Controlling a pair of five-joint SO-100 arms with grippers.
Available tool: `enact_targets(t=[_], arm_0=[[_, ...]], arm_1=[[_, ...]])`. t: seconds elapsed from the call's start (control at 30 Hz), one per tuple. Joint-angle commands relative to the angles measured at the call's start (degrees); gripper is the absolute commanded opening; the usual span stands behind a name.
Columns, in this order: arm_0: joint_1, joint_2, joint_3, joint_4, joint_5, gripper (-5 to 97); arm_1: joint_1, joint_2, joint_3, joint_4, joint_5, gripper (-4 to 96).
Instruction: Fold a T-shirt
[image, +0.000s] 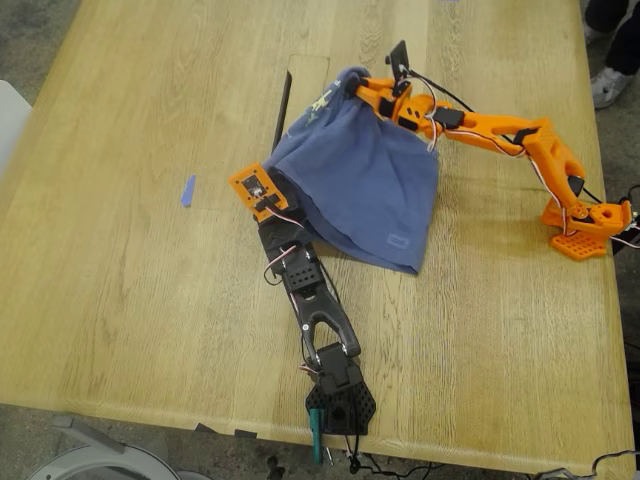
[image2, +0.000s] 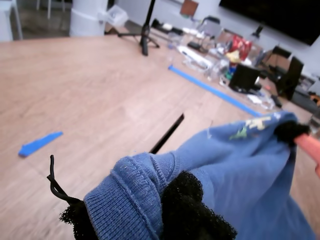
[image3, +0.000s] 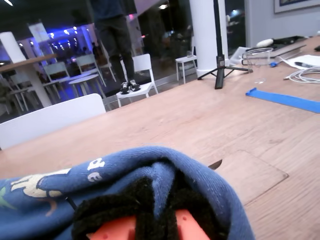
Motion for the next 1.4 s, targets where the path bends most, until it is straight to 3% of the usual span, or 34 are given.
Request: enact_targets(t=[0.0,0.03,0.3,0.8,1.07,1.37], arm_0=[[0.2,8.0,-4.8,4.7,0.5,0],[0.5,8.9,-4.7,6.3,0.5,0],[3.8,15.7,-5.5,18.7,0.4,0],[16.3,18.3,-23.4,57.2,0.5,0],[29.4,19.2,-25.1,66.0,-0.4,0],[37.3,21.1,-18.1,66.6,-1.1,2]], arm_1=[[1.5,-10.4,-31.6,17.1,0.3,0.6],[1.1,-16.5,-43.2,24.3,0.4,0.7],[-0.9,-11.1,-43.2,34.5,0.3,0.4],[-0.5,9.5,-43.2,80.2,0.1,0.2],[-1.0,15.5,-43.2,97.6,0.9,0.1],[-2.3,15.3,-43.2,101.9,1.3,0.1]])
